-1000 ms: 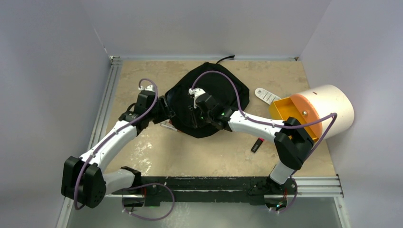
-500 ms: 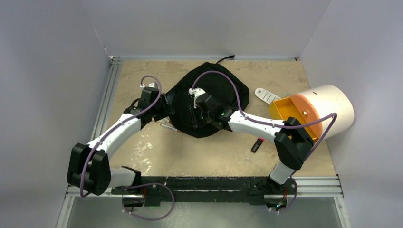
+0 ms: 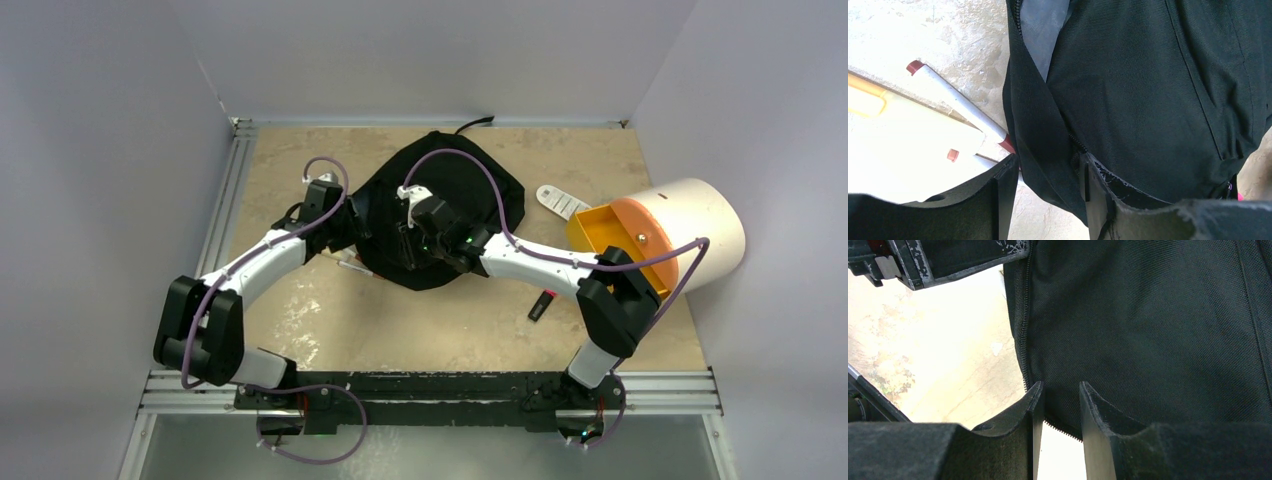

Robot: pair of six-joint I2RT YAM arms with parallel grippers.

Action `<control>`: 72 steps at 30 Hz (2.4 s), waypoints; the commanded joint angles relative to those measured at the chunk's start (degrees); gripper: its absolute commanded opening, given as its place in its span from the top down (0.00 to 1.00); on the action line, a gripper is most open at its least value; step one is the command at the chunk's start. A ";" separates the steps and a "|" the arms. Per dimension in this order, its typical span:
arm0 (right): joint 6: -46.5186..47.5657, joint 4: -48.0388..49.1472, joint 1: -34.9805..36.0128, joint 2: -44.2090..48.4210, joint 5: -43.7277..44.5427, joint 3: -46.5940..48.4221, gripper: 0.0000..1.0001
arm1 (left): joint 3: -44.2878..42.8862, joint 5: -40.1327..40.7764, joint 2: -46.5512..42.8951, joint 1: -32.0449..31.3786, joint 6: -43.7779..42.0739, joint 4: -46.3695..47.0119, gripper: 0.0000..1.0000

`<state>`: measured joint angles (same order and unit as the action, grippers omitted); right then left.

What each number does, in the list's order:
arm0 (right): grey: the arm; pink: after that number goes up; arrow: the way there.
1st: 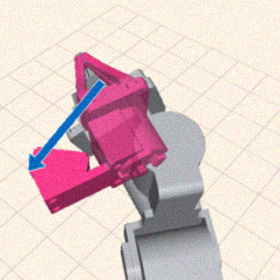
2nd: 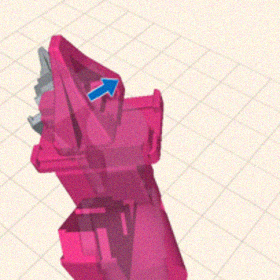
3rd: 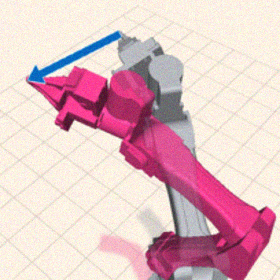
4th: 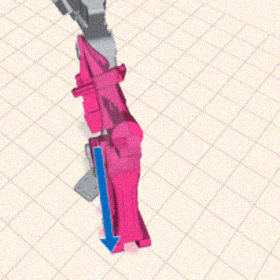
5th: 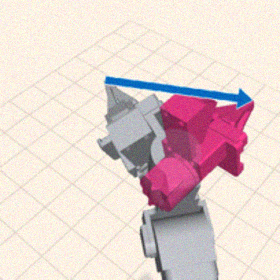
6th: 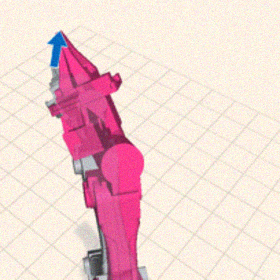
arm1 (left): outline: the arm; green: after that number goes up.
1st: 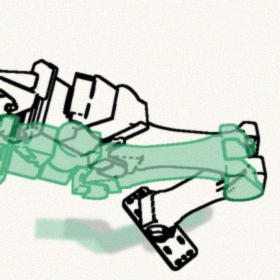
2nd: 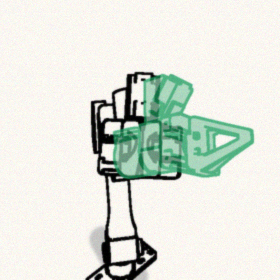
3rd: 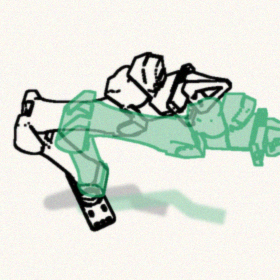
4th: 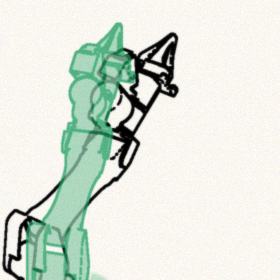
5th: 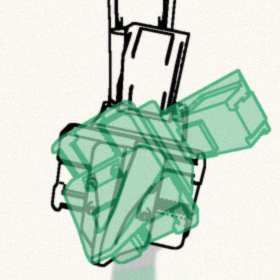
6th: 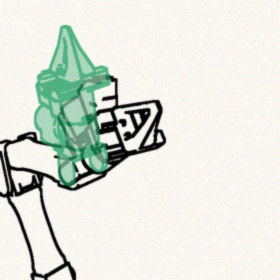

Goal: Pack the student bag
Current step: Adjust the student bag at the center of the board.

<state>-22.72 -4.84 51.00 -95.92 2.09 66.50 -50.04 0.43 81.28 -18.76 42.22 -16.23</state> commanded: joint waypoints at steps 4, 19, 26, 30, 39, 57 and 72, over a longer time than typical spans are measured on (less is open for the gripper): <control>-2.00 -0.23 0.39 3.52 2.74 1.47 0.63 | 0.95 -0.16 -0.14 0.31 -0.91 3.45 0.53; 7.09 4.58 0.41 1.78 -1.86 5.66 0.33 | 0.71 -0.16 0.81 0.31 -0.73 3.49 0.53; 9.08 1.60 0.39 -5.03 -2.00 10.25 0.35 | 0.21 -0.16 0.64 0.31 -0.91 3.07 0.53; 9.36 2.13 0.35 -6.61 -2.00 10.90 0.36 | 0.21 -0.16 0.37 0.31 -0.91 2.79 0.53; 7.61 3.38 0.24 -7.26 0.65 10.10 0.71 | -0.60 0.21 -0.40 0.46 -0.84 1.65 0.52; -2.38 8.88 -9.11 -3.72 -1.04 5.64 0.98 | -4.19 0.03 1.12 0.83 0.67 1.05 0.46; -2.24 9.24 -9.31 -3.21 -2.00 4.65 0.97 | -11.70 5.76 8.06 0.81 0.67 -8.32 0.42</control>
<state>-24.49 2.31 41.67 -101.97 0.43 71.55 -59.09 2.72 88.88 -18.37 42.46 -21.47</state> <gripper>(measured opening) 0.040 0.571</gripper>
